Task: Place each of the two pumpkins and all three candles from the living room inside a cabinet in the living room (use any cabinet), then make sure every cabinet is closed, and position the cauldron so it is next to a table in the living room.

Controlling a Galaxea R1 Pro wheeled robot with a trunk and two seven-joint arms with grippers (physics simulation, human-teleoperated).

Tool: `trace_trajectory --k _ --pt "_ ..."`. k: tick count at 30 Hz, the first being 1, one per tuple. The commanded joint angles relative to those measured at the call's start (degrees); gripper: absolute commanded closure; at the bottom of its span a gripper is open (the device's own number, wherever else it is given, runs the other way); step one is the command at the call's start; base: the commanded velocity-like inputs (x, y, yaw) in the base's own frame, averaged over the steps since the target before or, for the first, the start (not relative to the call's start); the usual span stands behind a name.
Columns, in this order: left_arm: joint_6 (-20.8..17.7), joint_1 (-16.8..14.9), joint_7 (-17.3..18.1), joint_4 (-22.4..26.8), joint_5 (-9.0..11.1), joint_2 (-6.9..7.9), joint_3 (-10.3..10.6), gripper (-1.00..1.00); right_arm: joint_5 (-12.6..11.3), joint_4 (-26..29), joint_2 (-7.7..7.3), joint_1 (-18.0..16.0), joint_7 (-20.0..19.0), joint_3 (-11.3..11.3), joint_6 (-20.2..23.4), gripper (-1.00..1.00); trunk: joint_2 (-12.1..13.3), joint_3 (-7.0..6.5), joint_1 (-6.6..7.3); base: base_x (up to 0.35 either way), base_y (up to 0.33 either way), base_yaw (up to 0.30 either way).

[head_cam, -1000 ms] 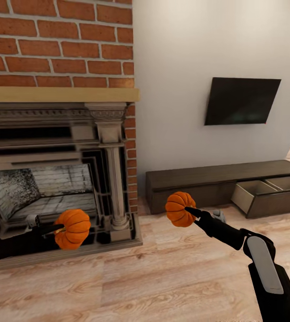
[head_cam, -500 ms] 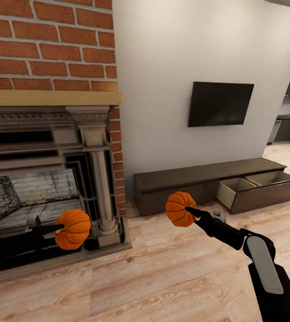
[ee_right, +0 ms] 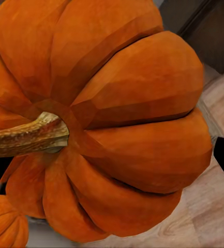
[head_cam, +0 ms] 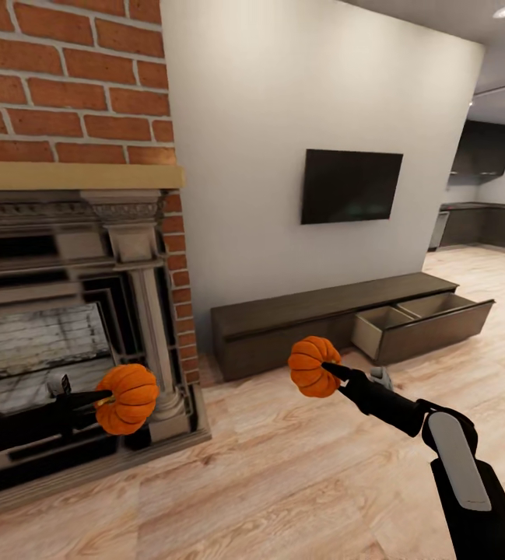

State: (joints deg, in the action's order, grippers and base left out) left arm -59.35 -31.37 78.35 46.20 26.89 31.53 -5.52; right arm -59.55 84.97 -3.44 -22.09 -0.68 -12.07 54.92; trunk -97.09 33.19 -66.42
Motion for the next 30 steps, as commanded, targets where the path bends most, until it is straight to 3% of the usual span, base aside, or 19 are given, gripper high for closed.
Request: trace_trajectory --k 1,22,30 --pt "-0.4 0.0 0.0 0.0 0.1 0.02 0.0 1.0 -0.2 0.0 0.01 -0.1 0.0 -0.1 0.3 1.0 0.0 -0.01 0.0 0.0 0.0 -0.207" --pt "-0.4 0.0 -0.1 0.0 0.1 -0.06 0.0 1.0 -0.2 -3.2 0.02 -0.1 0.1 -4.7 0.2 1.0 0.0 -1.48 0.0 0.0 0.0 -0.207" --pt "-0.3 0.0 -0.5 0.0 0.1 -0.2 0.0 1.0 -0.1 -3.6 0.07 -0.1 0.4 -5.0 -0.8 1.0 0.0 -2.04 0.0 0.0 0.0 -0.207"
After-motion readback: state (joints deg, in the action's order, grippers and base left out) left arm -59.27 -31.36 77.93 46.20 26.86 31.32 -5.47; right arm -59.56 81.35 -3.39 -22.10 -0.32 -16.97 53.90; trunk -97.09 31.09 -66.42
